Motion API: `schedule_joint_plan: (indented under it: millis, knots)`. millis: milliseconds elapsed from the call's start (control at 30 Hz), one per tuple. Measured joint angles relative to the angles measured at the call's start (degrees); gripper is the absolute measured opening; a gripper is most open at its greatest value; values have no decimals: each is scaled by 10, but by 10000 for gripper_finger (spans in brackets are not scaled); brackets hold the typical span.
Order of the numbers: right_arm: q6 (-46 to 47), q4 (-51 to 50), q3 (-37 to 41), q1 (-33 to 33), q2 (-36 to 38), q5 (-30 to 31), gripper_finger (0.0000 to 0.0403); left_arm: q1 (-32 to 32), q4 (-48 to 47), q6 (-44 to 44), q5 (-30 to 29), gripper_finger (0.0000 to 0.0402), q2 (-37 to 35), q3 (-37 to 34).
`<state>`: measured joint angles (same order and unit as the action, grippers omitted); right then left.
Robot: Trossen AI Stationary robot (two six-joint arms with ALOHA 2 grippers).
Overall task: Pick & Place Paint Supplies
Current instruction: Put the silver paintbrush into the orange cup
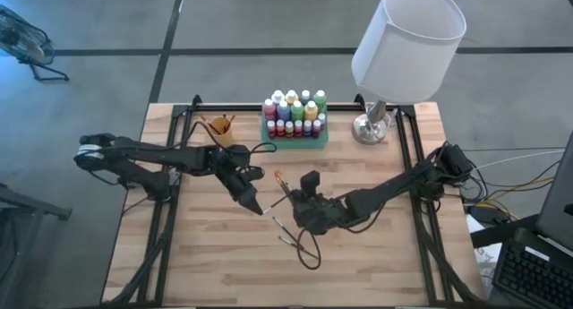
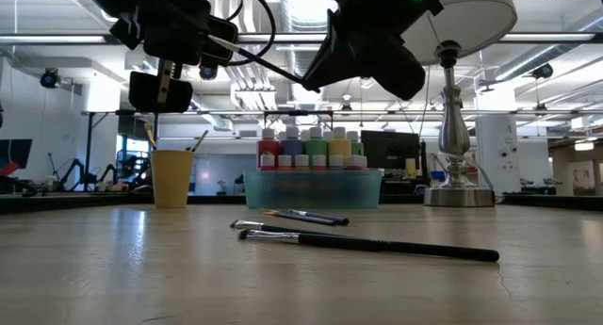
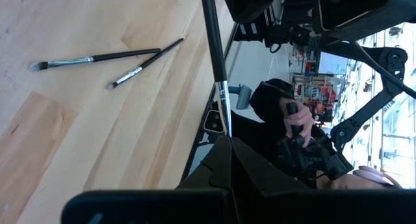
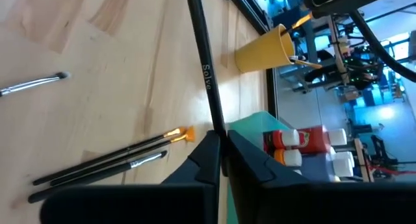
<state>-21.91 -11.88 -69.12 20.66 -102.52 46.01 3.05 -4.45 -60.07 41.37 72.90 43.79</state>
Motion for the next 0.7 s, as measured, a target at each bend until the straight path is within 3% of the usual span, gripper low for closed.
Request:
schedule_joint_plan:
  millis: [567,700]
  knots:
    - [7,3,0,-4,0,-19,8,-1,1,2,1,0,0,0]
    - [7,5,0,-4,0,-20,24,-1,1,2,1,0,0,0]
